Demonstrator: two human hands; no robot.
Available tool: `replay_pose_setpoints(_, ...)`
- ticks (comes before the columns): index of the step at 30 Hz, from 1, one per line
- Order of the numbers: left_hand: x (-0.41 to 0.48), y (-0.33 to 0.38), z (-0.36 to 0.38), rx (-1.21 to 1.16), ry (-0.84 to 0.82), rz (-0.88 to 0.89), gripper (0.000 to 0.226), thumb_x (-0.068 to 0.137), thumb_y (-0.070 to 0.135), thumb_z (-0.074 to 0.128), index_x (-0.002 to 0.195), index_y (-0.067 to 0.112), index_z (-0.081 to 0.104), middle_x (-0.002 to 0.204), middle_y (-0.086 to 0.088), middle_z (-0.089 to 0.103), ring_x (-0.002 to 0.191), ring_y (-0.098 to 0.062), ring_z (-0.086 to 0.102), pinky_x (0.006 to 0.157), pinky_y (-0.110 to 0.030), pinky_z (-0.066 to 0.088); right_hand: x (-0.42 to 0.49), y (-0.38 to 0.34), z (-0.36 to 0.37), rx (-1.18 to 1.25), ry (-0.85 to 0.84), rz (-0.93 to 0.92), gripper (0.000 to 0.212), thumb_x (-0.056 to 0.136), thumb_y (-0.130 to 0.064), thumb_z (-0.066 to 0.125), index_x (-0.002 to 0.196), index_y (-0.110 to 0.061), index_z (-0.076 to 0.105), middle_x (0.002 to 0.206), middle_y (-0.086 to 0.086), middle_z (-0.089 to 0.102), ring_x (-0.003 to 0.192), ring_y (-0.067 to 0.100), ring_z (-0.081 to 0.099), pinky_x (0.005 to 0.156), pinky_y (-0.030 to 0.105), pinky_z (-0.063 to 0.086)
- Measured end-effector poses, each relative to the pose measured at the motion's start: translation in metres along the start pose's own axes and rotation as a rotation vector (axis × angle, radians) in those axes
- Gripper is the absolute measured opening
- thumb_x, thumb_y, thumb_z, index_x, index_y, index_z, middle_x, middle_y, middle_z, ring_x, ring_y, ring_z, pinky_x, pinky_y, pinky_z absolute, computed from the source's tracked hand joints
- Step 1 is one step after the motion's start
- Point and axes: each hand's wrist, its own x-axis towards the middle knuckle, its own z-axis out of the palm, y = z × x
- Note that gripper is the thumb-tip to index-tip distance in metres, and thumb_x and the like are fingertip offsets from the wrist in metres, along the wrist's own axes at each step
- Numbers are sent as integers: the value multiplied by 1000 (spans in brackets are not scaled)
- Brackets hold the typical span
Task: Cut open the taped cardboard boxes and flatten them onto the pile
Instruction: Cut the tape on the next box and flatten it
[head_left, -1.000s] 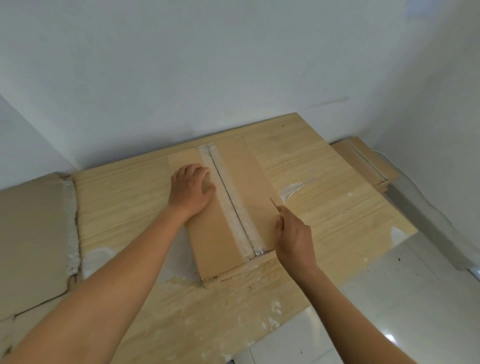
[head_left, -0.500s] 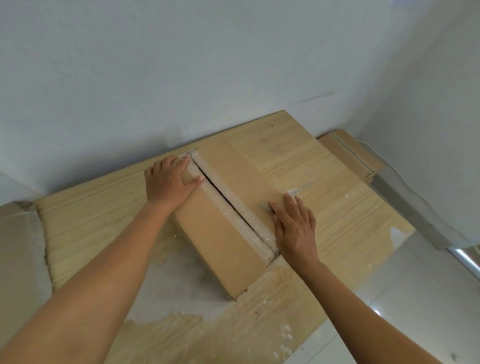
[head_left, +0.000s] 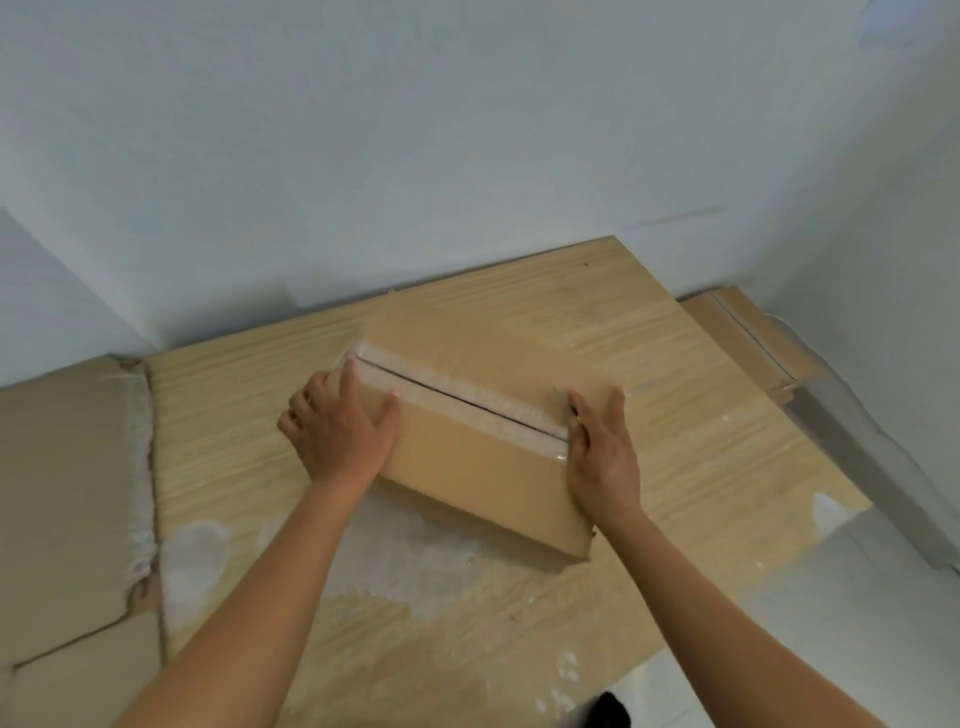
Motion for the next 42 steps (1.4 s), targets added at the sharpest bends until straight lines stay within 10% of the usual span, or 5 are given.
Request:
replay_pose_setpoints(8,-82,9,1,77,-63,-78,72,91,61,30,149,19,27,150,-19,23,133,-37,23,105,-49,18,60,25,-32,-6,-270,-151,40,102,-25,36,142,-21,42,159,6,14,142,24,25,109,30,26)
replay_pose_setpoints(13,-91,56,9,111,-215,79,79,90,66,12,153,20,5,159,-15,-14,145,-31,-18,115,-49,-10,84,41,-59,153,-169,-54,35,103,-17,32,128,-4,53,126,17,56,115,34,53,84,27,37)
replay_pose_setpoints(25,-134,173,63,89,-101,435,71,96,61,11,145,18,40,155,-10,29,146,-22,20,115,-47,10,74,79,-81,187,-497,-1,30,98,-19,40,71,-25,52,63,-3,57,60,18,54,58,31,37)
replay_pose_setpoints(34,-135,172,66,83,-36,419,61,94,47,29,146,17,37,156,-7,28,146,-20,18,117,-44,12,84,74,-91,71,-586,-114,29,99,-22,38,90,-6,61,74,4,61,63,19,52,52,30,33)
replay_pose_setpoints(42,-135,174,67,38,-17,391,60,90,40,30,145,19,40,155,-4,28,146,-16,16,118,-42,11,69,71,-91,-21,-603,-164,38,99,-18,36,61,-15,33,59,1,40,57,19,38,47,31,20)
